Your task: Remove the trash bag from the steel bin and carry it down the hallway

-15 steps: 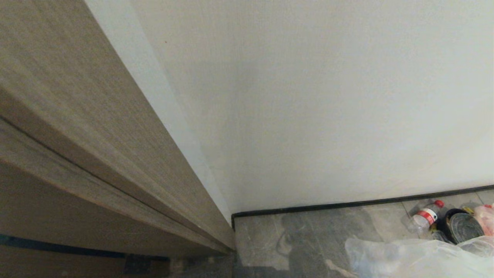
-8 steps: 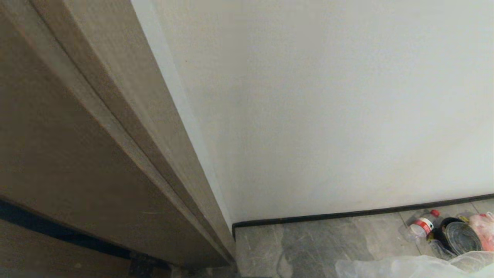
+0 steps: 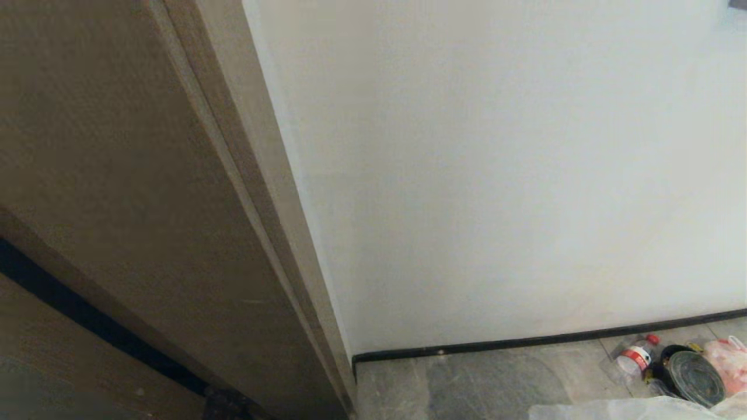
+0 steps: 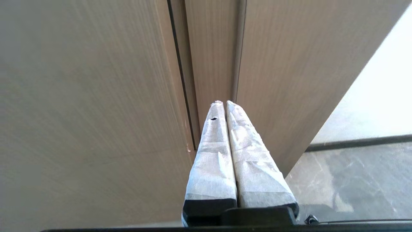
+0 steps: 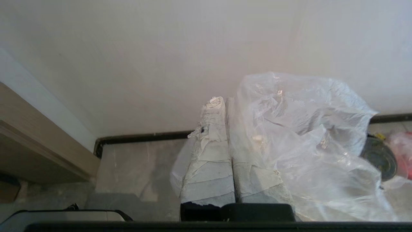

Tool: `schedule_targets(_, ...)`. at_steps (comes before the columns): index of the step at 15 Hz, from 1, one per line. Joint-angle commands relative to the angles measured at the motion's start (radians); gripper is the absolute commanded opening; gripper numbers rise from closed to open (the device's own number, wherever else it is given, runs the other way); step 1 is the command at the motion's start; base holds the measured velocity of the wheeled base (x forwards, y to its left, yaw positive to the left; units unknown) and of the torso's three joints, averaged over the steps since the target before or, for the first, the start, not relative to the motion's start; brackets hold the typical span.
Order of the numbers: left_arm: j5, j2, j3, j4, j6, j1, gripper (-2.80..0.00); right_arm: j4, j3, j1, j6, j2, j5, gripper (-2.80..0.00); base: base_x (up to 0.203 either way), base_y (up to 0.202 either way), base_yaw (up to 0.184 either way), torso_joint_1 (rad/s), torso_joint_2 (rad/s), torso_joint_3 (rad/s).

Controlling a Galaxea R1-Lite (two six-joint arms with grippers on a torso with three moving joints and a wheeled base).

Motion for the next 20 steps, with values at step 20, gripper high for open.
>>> schedule_targets(20, -0.001, 0.0, 0.0, -0.002, 0.003, 0.0, -2.8, 0.001, 0.0, 0.0, 0.0, 0.002, 0.0, -2.8, 0.0, 0.0, 0.0, 0.002, 0.0, 0.171)
